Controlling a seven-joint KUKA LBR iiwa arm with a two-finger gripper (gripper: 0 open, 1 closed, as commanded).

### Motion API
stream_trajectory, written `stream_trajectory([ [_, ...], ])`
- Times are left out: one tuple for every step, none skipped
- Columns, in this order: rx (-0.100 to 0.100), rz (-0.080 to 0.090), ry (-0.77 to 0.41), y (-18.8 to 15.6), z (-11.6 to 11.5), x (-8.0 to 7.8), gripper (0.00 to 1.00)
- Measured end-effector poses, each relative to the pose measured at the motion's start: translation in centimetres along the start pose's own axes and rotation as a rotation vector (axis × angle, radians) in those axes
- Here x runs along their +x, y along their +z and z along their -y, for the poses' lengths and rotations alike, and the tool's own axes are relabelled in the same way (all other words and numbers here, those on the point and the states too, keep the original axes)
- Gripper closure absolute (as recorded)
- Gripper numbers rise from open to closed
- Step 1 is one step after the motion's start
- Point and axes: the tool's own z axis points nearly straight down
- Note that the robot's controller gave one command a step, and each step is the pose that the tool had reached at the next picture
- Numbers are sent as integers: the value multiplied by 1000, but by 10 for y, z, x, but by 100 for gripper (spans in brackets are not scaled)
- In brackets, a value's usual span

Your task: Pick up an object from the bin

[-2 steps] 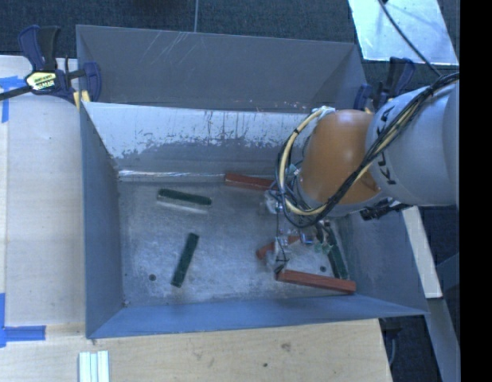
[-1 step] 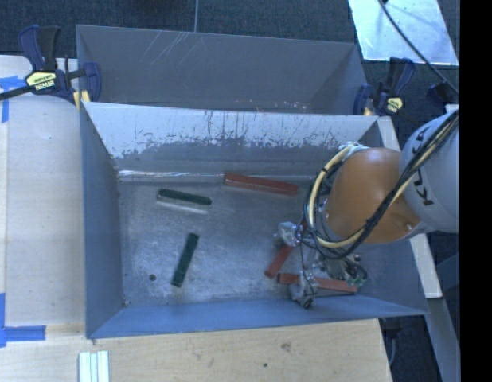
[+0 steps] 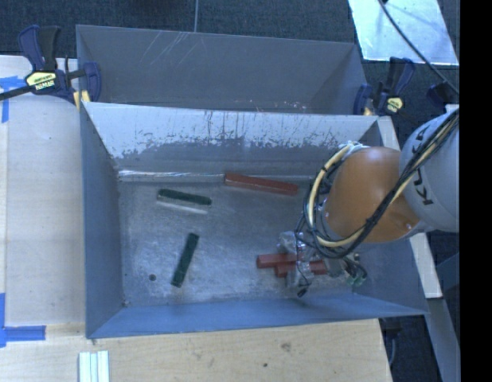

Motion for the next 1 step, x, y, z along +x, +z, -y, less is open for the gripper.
stream_trajectory([
  [2,1,0,-132,13,-12,100],
])
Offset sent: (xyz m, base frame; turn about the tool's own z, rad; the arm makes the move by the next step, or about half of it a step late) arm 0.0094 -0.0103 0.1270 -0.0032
